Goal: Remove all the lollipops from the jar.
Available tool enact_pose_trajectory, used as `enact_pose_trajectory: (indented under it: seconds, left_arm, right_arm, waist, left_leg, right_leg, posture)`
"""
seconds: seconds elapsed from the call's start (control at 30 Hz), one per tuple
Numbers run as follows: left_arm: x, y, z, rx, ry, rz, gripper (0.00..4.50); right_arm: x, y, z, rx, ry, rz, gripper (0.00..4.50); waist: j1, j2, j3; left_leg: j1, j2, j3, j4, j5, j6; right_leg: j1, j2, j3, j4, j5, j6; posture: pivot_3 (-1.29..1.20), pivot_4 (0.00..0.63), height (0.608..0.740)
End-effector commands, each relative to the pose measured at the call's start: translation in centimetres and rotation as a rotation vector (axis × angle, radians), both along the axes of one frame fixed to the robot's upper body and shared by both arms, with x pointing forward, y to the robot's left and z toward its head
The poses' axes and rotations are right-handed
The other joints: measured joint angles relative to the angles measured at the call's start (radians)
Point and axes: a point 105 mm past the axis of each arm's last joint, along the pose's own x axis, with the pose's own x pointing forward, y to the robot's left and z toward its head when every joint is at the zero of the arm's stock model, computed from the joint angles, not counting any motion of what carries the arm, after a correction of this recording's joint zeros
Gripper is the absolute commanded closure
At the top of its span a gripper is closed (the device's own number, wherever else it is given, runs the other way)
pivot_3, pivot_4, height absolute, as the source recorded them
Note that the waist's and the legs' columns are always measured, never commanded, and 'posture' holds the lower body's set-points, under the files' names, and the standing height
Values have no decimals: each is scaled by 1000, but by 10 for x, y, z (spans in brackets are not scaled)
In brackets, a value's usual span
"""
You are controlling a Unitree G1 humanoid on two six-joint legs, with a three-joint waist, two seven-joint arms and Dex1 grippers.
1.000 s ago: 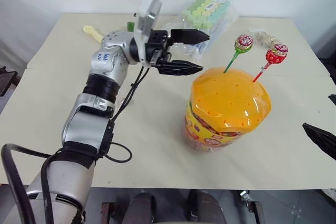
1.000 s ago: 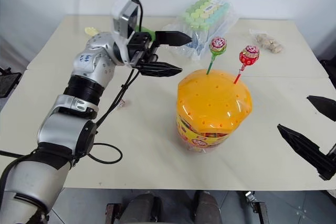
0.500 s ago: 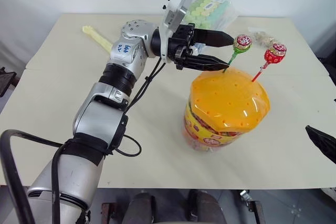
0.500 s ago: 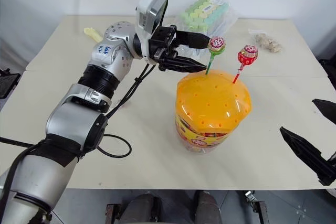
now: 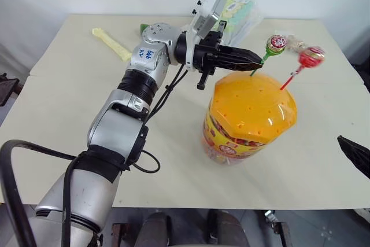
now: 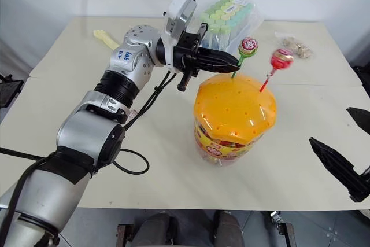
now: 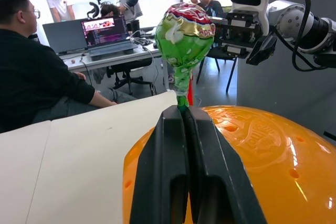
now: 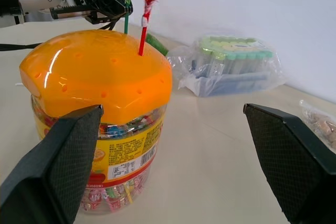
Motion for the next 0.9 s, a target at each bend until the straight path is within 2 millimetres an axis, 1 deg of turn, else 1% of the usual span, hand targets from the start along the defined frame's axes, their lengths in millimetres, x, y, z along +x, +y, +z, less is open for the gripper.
enact_pose_trajectory:
  seconds: [0.03, 0.13, 0.3, 0.4, 0.43, 0.47, 0.5, 0.57, 0.63, 0.67, 0.7, 0.73, 0.77, 0.83, 0.9]
  left_arm:
    - [-16, 2, 20, 6, -82, -116, 4481]
    - [-16, 6, 37, -52, -91, -97, 4481]
    - [-13, 14, 72, -157, -91, -20, 4481]
    - [-7, 18, 94, -239, -67, 72, 4481]
    - [-3, 20, 99, -255, -56, 119, 4481]
    - [6, 23, 102, -250, -28, 195, 4481]
    - [22, 29, 101, -216, 22, 330, 4481]
    - [47, 43, 93, -141, 96, 548, 4481]
    - [61, 56, 84, -74, 138, 686, 4481]
    - [71, 68, 73, -15, 162, 773, 4481]
    - [80, 85, 57, 63, 187, 866, 4481]
    - [86, 98, 46, 118, 206, 931, 4481]
    - [92, 116, 30, 193, 229, 1014, 4481]
    - [97, 138, 12, 273, 257, 1113, 4481]
    - [102, 180, -15, 381, 352, 1299, 4481]
  right_arm:
    - [-2, 3, 3, -18, -29, -12, 0]
    - [-2, 3, 2, -15, -28, -17, 0]
    - [-2, 3, 4, -12, -34, -8, 0]
    - [-3, 8, 6, -33, -27, 34, 0]
    - [-3, 10, 7, -38, -25, 49, 0]
    - [-4, 12, 8, -40, -21, 65, 0]
    - [-5, 16, 8, -49, -10, 89, 0]
    - [-7, 19, 9, -59, 7, 117, 0]
    - [-7, 20, 10, -61, 13, 122, 0]
    - [-6, 18, 11, -62, 14, 118, 0]
    - [-4, 16, 11, -60, 16, 111, 0]
    - [-3, 14, 11, -59, 17, 107, 0]
    - [-2, 13, 10, -56, 21, 107, 0]
    - [-1, 13, 9, -53, 30, 111, 0]
    - [2, 12, 8, -53, 44, 121, 0]
  waist:
    - [0, 0, 0]
    - [0, 0, 0]
    - [-2, 0, 0]
    - [-3, 0, 0]
    - [-3, 0, 0]
    - [-3, 0, 0]
    - [-2, 0, 0]
    - [-3, 0, 0]
    - [-6, 0, 0]
    - [-6, 0, 0]
    - [-6, 0, 0]
    - [-7, 0, 0]
    - [-8, 0, 0]
    - [-12, 0, 0]
    - [-16, 0, 0]
  left_leg:
    - [0, 0, 0, 0, 0, 0]
    - [-1, 0, 0, 0, 0, 0]
    - [0, 0, 0, 0, 0, 0]
    - [0, 0, 0, 0, 0, 0]
    - [0, 0, 0, 0, 0, 0]
    - [0, 0, 0, 0, 0, 0]
    - [0, 0, 0, 0, 0, 0]
    - [0, 0, 0, -1, 0, 0]
    - [1, 0, 0, -2, 0, 0]
    - [1, 0, 0, -2, 0, 0]
    - [1, 0, 0, -2, 0, 0]
    - [1, -1, 0, -2, 0, 0]
    - [1, -1, 1, -2, 0, 0]
    - [1, -1, 1, -3, 0, 0]
    - [1, 0, 1, -3, 0, 0]
  right_leg:
    - [0, 0, 0, 0, 0, 0]
    - [0, 0, 0, 0, 0, 0]
    - [0, 0, 0, -1, 0, 0]
    - [0, 0, 0, -1, 0, 0]
    - [0, 0, 0, -1, 0, 1]
    - [0, 0, 0, -1, 0, 1]
    - [0, 0, 0, -1, 0, 1]
    - [0, 0, 0, -1, 0, 1]
    - [0, 0, 1, -1, 0, 1]
    - [0, 0, 1, -1, 0, 1]
    - [0, 0, 1, -1, 0, 1]
    - [0, 0, 1, -1, 1, 1]
    - [0, 0, 1, -1, 1, 1]
    - [0, 0, 1, -1, 1, 1]
    - [-1, 0, 1, -1, 1, 1]
  posture:
    - [0, 150, 740]
    - [0, 150, 740]
    - [0, 150, 740]
    - [0, 150, 740]
    - [0, 150, 740]
    - [0, 150, 740]
    - [0, 150, 740]
    - [0, 150, 740]
    - [0, 150, 740]
    - [0, 150, 740]
    - [0, 150, 740]
    - [0, 150, 740]
    - [0, 150, 740]
    - [0, 150, 740]
    - [0, 150, 740]
